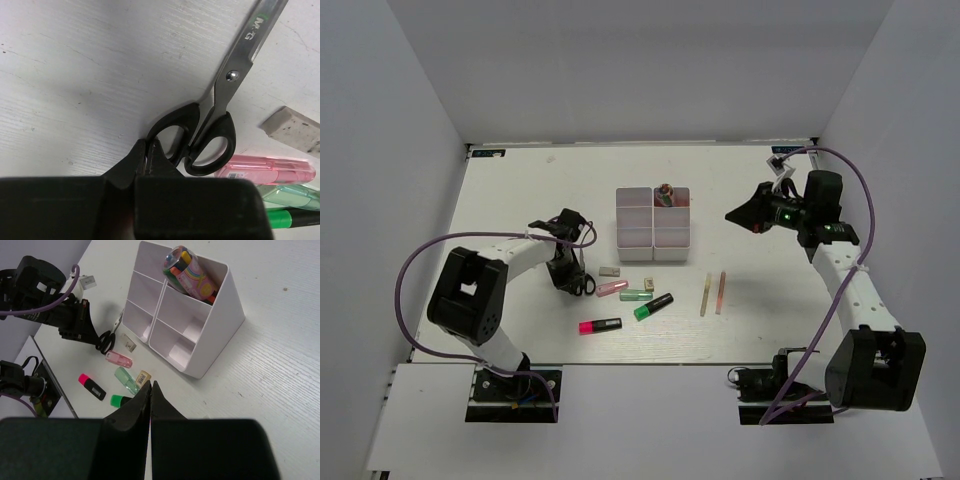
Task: Sort the stationery into containers
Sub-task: Pick up the scissors from the center of the board, then place the scissors in the storage box.
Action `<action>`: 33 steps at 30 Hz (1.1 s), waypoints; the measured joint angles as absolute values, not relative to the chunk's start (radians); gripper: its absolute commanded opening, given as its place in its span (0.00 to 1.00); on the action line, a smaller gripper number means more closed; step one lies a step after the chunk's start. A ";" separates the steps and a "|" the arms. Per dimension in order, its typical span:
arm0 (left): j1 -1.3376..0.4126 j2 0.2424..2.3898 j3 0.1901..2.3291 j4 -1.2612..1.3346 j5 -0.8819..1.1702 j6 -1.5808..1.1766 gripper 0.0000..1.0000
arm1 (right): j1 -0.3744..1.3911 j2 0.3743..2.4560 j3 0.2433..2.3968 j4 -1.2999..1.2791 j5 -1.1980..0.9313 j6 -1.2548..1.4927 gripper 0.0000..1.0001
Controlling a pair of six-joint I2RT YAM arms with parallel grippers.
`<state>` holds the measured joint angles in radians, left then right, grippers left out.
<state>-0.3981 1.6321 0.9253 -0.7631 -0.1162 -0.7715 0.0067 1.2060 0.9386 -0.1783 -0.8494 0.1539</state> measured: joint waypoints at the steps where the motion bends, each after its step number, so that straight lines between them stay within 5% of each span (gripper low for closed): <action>1: -0.398 1.631 0.925 -0.763 -0.116 -0.771 0.00 | -0.001 1.206 0.939 -0.177 -0.852 0.155 0.03; 3: -0.398 1.626 0.924 -0.763 -0.116 -0.771 0.00 | -0.012 1.206 0.939 -0.176 -0.863 0.165 0.35; 4: -0.398 1.626 0.923 -0.763 -0.116 -0.771 0.00 | -0.017 1.206 0.938 -0.176 -0.867 0.165 0.35; 5: -0.398 1.622 0.923 -0.763 -0.115 -0.769 0.00 | -0.022 1.206 0.938 -0.173 -0.876 0.163 0.51; 8: -0.395 1.599 0.924 -0.763 -0.113 -0.759 0.00 | -0.027 1.207 0.938 -0.169 -0.904 0.170 0.56; 11: -0.395 1.546 0.945 -0.796 -0.108 -0.728 0.00 | -0.031 1.217 0.938 -0.163 -0.938 0.167 0.41; 13: -0.394 1.510 0.995 -0.834 -0.104 -0.688 0.00 | -0.036 1.230 0.939 -0.163 -0.966 0.169 0.15; 16: -0.394 1.473 1.098 -0.875 -0.106 -0.604 0.00 | -0.040 1.235 0.939 -0.162 -0.983 0.165 0.00; 26: -0.478 1.465 1.433 -0.999 -0.279 -0.182 0.00 | -0.047 1.235 0.939 -0.180 -1.023 0.138 0.02; 33: -0.638 1.495 1.446 -0.849 -0.574 0.255 0.00 | -0.052 1.242 0.939 -0.182 -1.027 0.129 0.04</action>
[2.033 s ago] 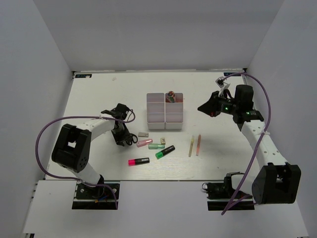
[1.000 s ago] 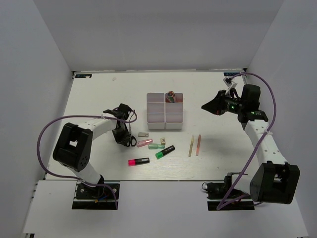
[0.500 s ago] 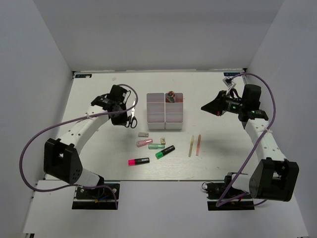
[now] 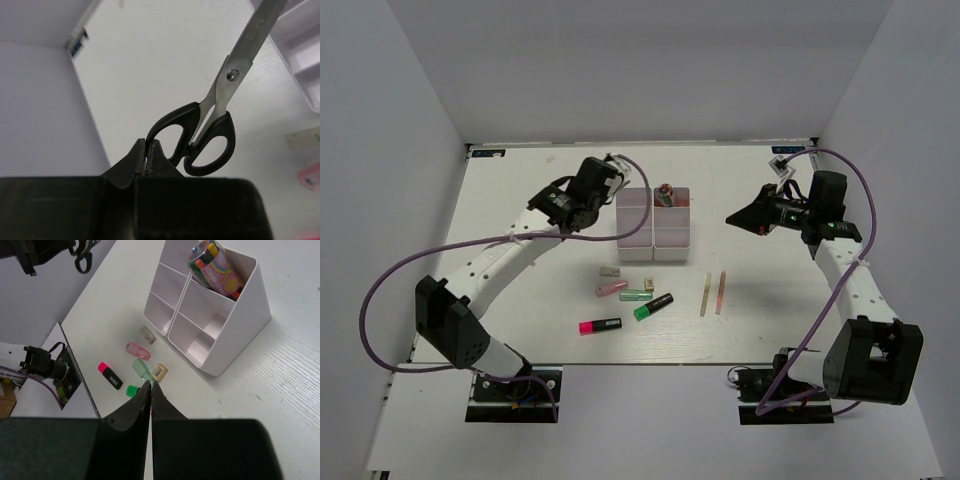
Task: Sort the stationery into containers
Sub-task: Place the scissors in the storage box.
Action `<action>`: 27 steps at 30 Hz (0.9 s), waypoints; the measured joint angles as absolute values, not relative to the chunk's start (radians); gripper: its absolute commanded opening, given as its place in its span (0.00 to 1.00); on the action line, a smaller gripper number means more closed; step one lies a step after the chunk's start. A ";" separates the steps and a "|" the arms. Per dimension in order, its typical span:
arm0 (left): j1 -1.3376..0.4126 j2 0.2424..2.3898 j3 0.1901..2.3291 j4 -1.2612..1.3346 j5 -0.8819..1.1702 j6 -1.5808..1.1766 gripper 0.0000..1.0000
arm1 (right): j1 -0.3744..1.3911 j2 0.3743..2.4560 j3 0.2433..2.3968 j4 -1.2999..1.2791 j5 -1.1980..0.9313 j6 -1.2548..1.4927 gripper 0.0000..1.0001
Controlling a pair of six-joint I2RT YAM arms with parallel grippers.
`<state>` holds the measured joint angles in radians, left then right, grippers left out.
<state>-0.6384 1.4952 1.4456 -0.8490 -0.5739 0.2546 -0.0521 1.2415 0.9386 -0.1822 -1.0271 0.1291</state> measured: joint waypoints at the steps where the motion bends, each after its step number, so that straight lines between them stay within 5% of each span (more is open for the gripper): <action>1: -0.659 1.502 1.431 -0.793 -0.613 0.324 0.00 | -0.052 1.243 0.939 -0.182 -1.028 0.130 0.04; 14: -0.799 1.729 1.309 0.167 -0.823 1.396 0.00 | -0.078 1.248 0.939 -0.183 -1.046 0.139 0.05; 27: -0.780 1.718 1.267 0.527 -0.768 1.728 0.00 | -0.126 1.264 0.939 -0.165 -1.083 0.191 0.05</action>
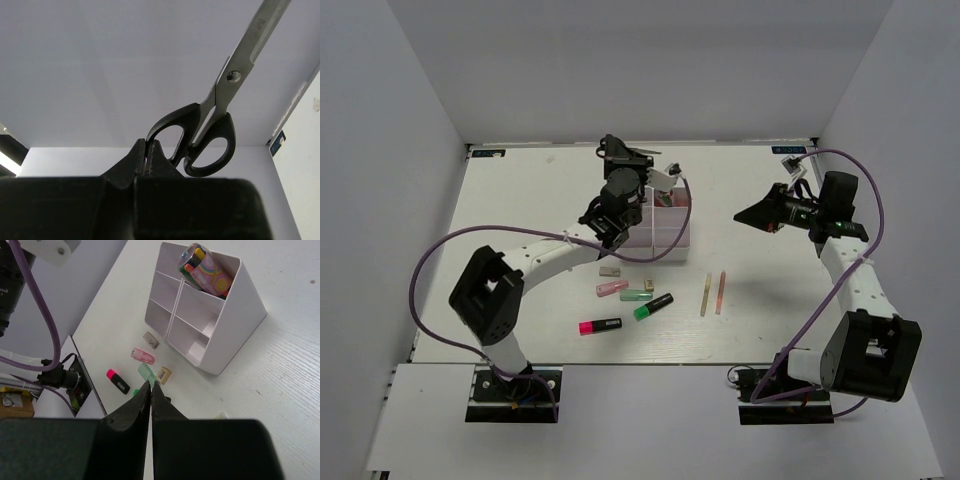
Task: Sort the stationery into containers
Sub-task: Place the scissors in the storage box.
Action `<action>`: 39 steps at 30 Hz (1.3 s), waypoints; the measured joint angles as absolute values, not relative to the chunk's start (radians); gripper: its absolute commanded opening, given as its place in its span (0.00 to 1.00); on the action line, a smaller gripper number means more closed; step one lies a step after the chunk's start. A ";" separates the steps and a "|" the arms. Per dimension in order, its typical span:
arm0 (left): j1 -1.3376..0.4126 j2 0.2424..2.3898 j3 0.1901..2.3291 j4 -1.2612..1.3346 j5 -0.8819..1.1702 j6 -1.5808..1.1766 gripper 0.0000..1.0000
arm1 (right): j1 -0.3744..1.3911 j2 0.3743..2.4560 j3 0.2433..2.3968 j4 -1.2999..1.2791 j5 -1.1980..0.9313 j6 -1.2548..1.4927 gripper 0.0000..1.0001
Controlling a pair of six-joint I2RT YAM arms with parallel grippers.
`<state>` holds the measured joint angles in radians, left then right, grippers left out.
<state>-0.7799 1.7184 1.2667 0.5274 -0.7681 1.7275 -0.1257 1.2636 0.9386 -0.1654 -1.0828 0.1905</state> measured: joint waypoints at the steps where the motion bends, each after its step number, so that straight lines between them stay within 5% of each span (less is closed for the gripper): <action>1: -0.775 1.701 1.243 0.527 -0.766 1.729 0.00 | -0.129 1.266 0.939 -0.160 -1.084 0.197 0.05; 39: -0.709 1.700 1.112 0.197 -0.665 1.559 0.00 | -0.190 1.285 0.939 -0.126 -1.160 0.278 0.06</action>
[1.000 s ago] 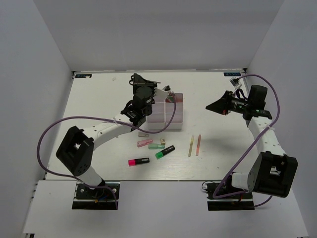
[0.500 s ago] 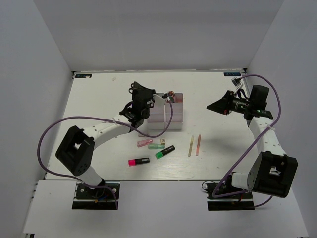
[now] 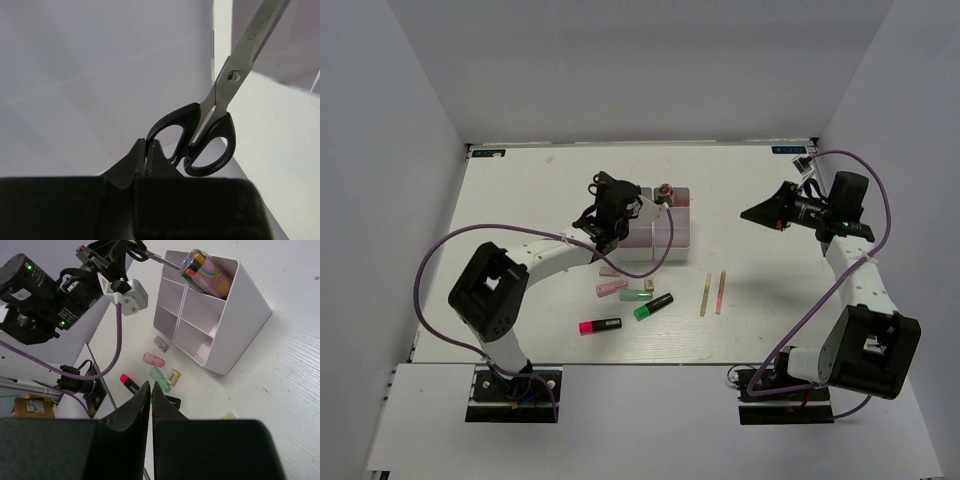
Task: Sort the stationery into containers
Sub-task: Place the scissors in the storage box.
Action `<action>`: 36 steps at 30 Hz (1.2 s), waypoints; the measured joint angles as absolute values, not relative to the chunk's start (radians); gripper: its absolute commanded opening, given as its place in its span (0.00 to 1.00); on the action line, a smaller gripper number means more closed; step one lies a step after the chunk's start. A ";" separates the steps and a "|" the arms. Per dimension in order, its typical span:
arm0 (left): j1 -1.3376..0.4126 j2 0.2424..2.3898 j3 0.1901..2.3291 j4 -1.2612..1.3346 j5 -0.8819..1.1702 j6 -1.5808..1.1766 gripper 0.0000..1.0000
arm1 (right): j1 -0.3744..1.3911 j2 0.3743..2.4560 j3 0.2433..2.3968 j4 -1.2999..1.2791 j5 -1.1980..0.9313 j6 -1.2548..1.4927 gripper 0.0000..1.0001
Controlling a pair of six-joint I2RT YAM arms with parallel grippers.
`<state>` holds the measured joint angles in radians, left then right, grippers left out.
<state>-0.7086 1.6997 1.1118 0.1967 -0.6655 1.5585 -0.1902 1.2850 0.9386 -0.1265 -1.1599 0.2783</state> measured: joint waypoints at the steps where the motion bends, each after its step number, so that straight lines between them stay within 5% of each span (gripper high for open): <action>1: -0.709 1.708 1.116 0.201 -0.665 1.560 0.00 | -0.192 1.285 0.939 -0.124 -1.160 0.281 0.06; 36: -0.739 1.791 1.137 0.333 -0.658 1.650 0.00 | -0.237 1.285 0.939 -0.070 -1.201 0.345 0.08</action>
<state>-0.7395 1.7908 1.1366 0.3328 -0.6579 1.6505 -0.2367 1.2850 0.9386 -0.0696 -1.2015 0.3450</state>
